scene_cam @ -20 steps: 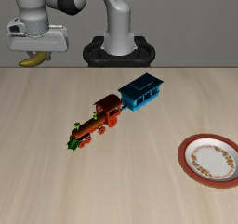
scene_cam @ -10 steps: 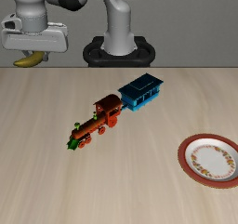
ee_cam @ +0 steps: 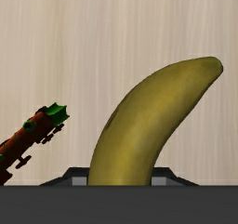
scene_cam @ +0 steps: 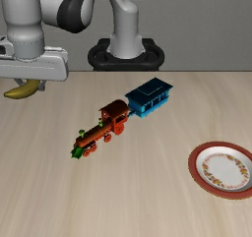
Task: Pick up the banana and put it on the plate
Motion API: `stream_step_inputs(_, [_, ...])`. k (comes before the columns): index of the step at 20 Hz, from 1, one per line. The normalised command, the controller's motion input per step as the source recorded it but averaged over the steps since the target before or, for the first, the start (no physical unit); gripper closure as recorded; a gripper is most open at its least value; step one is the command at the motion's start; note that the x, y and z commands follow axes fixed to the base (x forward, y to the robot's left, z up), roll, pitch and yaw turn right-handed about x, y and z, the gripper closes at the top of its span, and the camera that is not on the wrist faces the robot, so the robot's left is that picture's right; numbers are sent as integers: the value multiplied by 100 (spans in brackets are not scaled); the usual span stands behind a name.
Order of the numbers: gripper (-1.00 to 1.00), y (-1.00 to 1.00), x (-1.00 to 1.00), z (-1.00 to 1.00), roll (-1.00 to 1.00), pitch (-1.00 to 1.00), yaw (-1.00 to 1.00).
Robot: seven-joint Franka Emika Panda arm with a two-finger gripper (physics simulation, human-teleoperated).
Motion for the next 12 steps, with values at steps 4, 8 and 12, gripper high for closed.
stream_step_inputs(4, [100, 0, 100, 0, 0, 0, 0])
stream_step_inputs(8, [100, 100, 0, 0, 0, 0, 0])
stream_step_inputs(12, [100, 100, 0, 0, 0, 0, 0])
